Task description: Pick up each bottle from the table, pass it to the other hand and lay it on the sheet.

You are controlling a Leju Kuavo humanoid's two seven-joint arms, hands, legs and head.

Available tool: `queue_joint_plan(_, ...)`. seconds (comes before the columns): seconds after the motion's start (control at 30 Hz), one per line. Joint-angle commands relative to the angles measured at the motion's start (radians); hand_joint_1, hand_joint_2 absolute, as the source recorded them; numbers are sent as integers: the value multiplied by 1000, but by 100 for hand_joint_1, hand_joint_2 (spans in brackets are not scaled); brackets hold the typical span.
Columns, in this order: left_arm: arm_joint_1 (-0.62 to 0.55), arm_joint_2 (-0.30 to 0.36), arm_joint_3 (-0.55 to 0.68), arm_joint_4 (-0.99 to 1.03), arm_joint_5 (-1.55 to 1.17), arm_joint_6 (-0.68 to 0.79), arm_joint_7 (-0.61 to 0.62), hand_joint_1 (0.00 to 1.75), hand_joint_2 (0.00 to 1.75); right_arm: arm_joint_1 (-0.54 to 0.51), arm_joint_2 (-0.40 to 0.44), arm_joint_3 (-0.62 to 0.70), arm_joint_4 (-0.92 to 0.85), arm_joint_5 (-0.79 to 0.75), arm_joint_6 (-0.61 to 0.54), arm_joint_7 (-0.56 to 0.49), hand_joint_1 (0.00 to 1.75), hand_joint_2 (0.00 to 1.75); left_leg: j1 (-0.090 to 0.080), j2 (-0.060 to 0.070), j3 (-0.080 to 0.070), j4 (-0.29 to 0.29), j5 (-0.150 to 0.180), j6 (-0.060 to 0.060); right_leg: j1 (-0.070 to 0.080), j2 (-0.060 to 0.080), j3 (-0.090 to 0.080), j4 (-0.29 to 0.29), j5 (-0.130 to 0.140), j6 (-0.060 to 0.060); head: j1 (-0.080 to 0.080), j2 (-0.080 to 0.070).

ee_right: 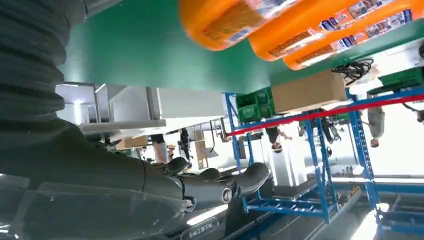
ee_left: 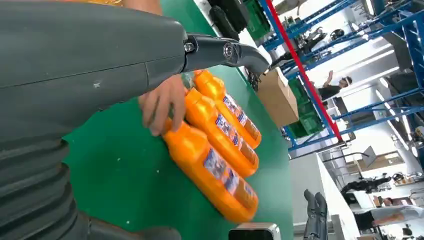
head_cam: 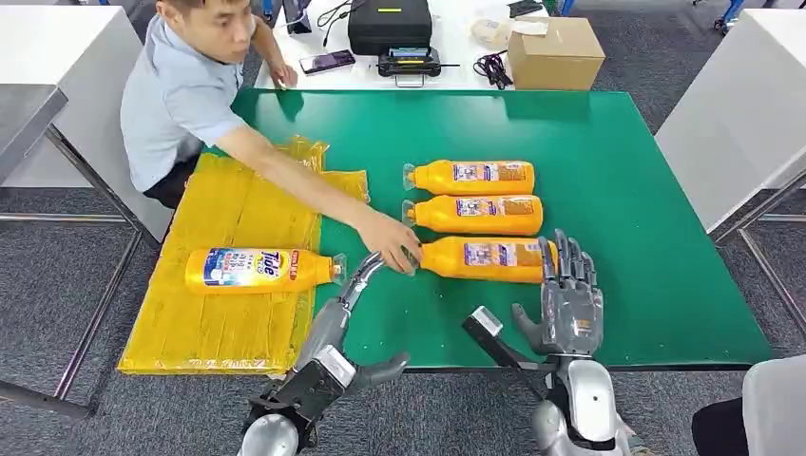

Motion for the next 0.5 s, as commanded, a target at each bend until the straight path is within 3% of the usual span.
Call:
queue_joint_plan(0.03,24,-14,-16,13,-2,-10,9,0,175,-40,-19,-39,82,-7,22,4,0,175,1,1,3,0,-1,-1,1,1,3,-1,-1,-2,0,0)
queue_joint_plan(0.17,27,-15,-12,9,-4,-11,11,0,175,-36,-13,-61,94,-12,33,11,0,175,3,3,9,0,-4,-4,4,2,9,-2,-3,-5,0,0)
queue_joint_plan(0.2,30,-16,-9,4,-6,-10,12,0,175,-34,-12,-71,95,-11,50,20,0,175,1,1,3,-1,-1,-2,2,0,4,-1,-1,-2,0,0)
queue_joint_plan(0.4,49,-16,7,-23,-13,-6,17,0,175,-12,-7,-100,111,-68,162,19,0,175,2,2,6,0,-3,-3,3,1,6,-1,-2,-3,0,0)
queue_joint_plan(0.5,54,-16,12,-32,-17,-7,18,0,175,-5,-17,-95,129,-47,166,28,0,175,3,2,8,0,-4,-4,4,1,9,-3,-3,-4,0,0)
